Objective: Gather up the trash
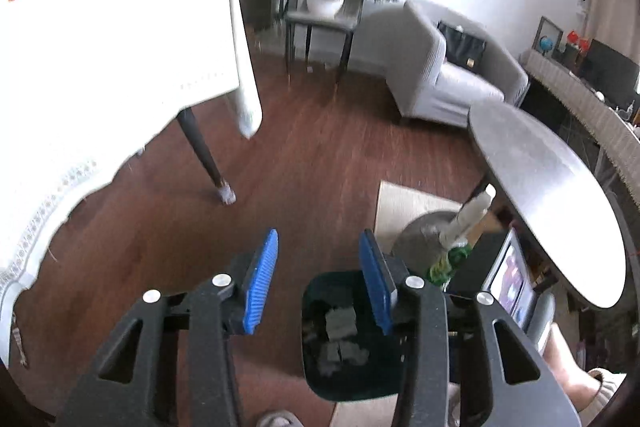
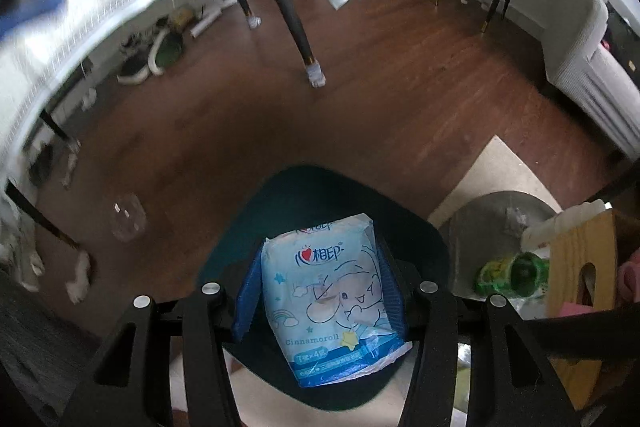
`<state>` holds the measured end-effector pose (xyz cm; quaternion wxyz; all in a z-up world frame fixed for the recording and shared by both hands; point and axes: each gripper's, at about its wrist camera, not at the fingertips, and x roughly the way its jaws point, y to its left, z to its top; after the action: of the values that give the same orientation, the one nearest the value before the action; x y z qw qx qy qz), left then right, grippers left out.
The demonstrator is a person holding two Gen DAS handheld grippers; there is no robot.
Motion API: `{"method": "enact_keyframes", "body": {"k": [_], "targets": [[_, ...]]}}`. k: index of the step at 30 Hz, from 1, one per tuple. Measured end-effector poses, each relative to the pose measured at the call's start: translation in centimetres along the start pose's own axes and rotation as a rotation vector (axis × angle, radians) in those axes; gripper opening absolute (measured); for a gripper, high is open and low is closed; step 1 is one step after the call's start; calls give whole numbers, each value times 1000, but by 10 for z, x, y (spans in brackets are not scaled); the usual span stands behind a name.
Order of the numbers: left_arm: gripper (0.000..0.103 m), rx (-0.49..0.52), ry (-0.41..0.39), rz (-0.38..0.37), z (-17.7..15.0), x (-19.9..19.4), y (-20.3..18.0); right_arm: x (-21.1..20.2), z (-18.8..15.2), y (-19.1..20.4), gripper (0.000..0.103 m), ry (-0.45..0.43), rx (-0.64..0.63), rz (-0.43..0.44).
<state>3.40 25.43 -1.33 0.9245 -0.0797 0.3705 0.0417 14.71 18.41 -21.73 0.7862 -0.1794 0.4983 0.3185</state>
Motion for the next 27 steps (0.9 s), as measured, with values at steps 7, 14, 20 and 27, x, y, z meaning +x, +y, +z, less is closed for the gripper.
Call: {"method": "enact_keyframes", "body": {"k": [7,14,20,27], "targets": [[47,-36,-36,-17,10,-15,-6,4,-21,1,70,28,-27,-31],[63,-6,-88,-13,16,-26,-24,-22,-26,-2,69,-50,-44,-42],[78,31,-151,-18,20,-43,-36,-82,-19,3,65,-235,-67,-47],[93,35,-200,-18,-3,-65,-50,-169,-35,-7,66,-448,6,-137]]}}
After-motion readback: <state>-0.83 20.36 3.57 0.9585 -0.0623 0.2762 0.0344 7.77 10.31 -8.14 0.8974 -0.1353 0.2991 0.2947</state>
